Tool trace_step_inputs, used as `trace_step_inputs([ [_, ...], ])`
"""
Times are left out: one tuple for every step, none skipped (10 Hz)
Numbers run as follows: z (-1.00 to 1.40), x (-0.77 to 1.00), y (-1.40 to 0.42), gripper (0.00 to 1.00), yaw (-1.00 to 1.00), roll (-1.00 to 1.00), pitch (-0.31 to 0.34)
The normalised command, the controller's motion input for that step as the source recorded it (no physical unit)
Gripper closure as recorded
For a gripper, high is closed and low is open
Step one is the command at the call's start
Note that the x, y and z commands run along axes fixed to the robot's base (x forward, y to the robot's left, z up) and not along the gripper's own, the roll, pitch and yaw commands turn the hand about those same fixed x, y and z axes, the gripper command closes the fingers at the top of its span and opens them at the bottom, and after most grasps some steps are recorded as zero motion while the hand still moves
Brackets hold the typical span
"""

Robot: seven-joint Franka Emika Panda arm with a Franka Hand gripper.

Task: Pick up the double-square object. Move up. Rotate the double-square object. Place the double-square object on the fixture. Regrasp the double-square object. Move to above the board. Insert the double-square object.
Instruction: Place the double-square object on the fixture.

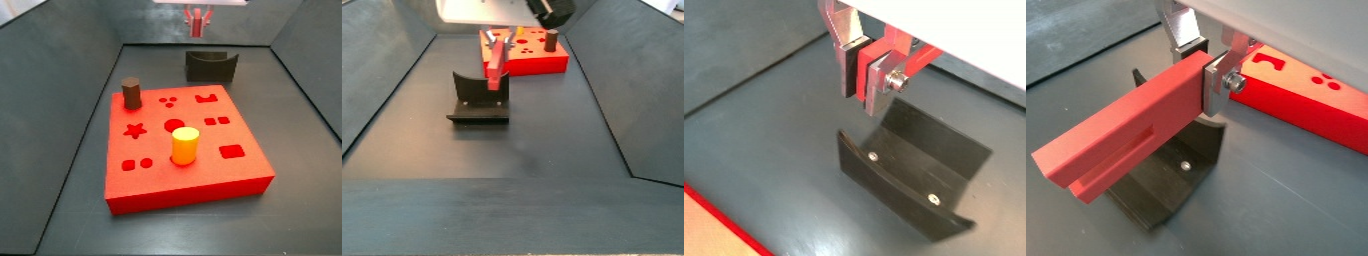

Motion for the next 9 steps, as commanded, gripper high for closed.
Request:
trace_step_inputs([
  [1.00,0.58,0.20,1.00,0.15,-1.00,-0.048],
  [0.98,0.47,0.21,1.00,0.14,-1.00,-0.032],
  [0.81,0.31,0.17,1.00,0.11,-1.00,-0.011],
  [0.60,0.15,0.11,1.00,0.10,-1.00,0.007],
  [0.39,0.01,0.07,1.00,0.10,-1.00,0.018],
  [0.14,-0.03,0.05,1.00,0.08,-1.00,0.008],
  [0.02,-0.01,0.03,1.00,0.07,-1.00,0.014],
  [0.01,0.02,0.03,1.00,0.06,-1.00,0.037],
  [0.01,0.04,0.04,1.00,0.03,-0.98,0.084],
])
